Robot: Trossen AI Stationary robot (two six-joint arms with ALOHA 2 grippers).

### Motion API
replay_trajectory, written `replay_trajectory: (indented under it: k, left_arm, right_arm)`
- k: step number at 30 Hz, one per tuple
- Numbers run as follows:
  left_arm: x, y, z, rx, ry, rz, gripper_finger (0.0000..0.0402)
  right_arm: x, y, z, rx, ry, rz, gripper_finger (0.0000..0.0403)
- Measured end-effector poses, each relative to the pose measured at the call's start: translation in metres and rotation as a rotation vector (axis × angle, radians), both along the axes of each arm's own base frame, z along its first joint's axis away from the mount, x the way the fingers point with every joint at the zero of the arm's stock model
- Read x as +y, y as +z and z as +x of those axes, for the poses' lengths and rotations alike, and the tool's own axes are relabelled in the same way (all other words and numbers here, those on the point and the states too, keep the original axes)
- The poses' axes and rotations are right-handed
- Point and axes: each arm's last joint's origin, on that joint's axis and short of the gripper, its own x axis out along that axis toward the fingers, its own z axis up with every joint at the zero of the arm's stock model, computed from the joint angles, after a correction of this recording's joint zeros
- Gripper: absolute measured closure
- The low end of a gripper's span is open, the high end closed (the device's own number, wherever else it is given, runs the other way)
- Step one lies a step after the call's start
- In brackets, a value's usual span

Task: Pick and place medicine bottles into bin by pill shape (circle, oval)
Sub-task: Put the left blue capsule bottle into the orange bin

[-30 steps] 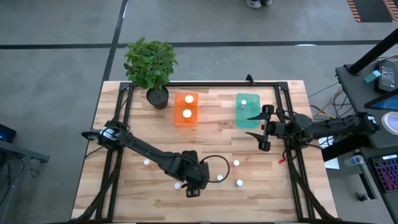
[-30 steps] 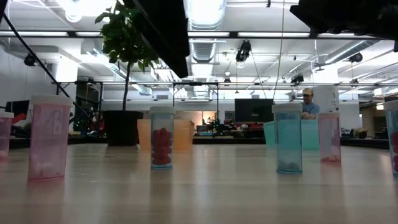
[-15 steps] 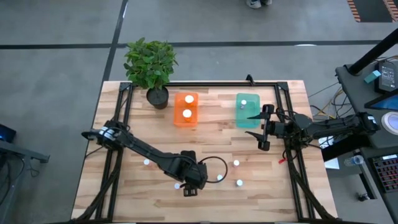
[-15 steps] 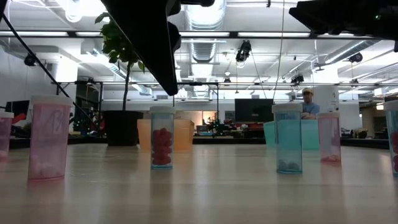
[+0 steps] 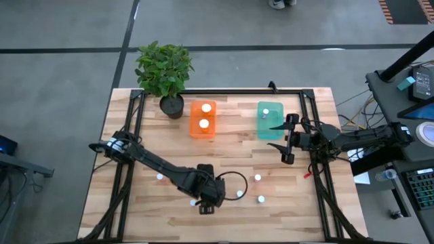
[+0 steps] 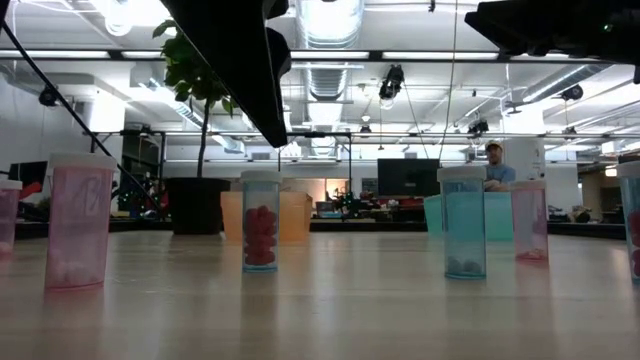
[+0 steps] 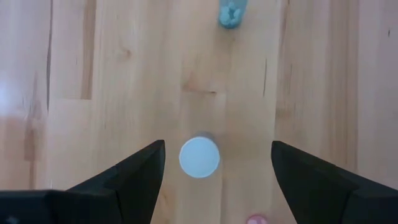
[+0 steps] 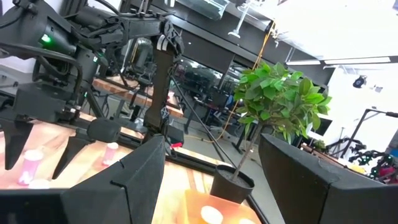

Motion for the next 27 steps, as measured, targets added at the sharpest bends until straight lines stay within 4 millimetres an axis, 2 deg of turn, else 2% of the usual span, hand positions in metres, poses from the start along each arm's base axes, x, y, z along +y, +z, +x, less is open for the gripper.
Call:
replay_trajectory:
  k: [22,27]
  left_arm:
    - [0.0,-0.001,0.002,-0.02,0.006,-0.004,0.0127]
    - [0.001,-0.01,0.001,-0.027,-0.008,0.022,0.0127]
  right_arm:
    - [0.0,0.0,0.0,0.0,-0.001,-0.005,0.0156]
    - [0.0,0.0,0.0,0.0,-0.001,-0.006,0.0156]
